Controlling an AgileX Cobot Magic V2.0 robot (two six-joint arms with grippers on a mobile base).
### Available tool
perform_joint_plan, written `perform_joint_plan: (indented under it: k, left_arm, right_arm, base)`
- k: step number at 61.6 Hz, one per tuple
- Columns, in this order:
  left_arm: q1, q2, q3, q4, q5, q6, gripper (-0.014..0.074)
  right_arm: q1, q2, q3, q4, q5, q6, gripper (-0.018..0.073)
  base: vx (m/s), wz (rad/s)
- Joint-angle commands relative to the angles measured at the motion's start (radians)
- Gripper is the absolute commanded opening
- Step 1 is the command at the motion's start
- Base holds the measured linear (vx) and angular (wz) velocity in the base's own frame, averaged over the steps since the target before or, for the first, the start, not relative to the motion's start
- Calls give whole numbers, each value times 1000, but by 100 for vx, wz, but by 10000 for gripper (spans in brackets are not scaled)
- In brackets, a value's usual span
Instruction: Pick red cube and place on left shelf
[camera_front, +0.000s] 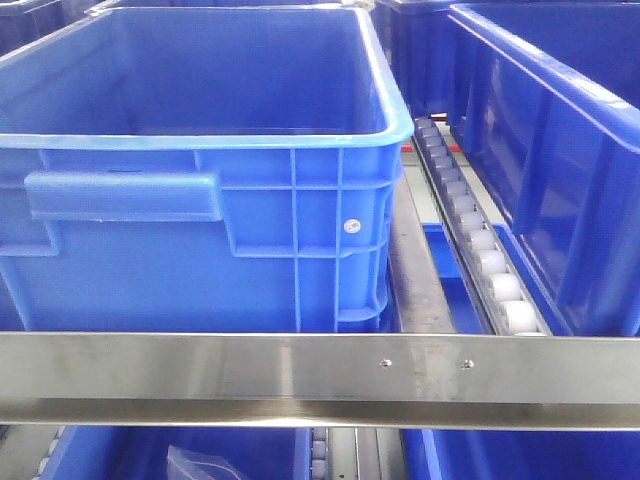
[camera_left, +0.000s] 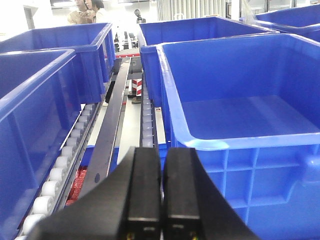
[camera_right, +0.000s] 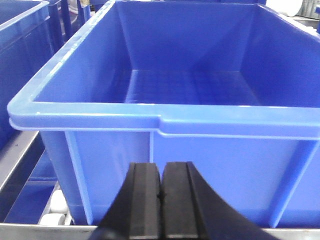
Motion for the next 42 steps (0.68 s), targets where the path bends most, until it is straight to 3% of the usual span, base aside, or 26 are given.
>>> perform_joint_plan:
  k: [1,42]
  left_arm:
    - [-2,8,22,-9,-84,-2,106]
    - [-2,8,22,-9,-84,-2,106]
  right_arm:
    - [-4,-18,-24,10,-98,-21,54]
    - [-4,-18,-24,10,-92,-21,54]
  base:
    - [0,0]
    - [0,0]
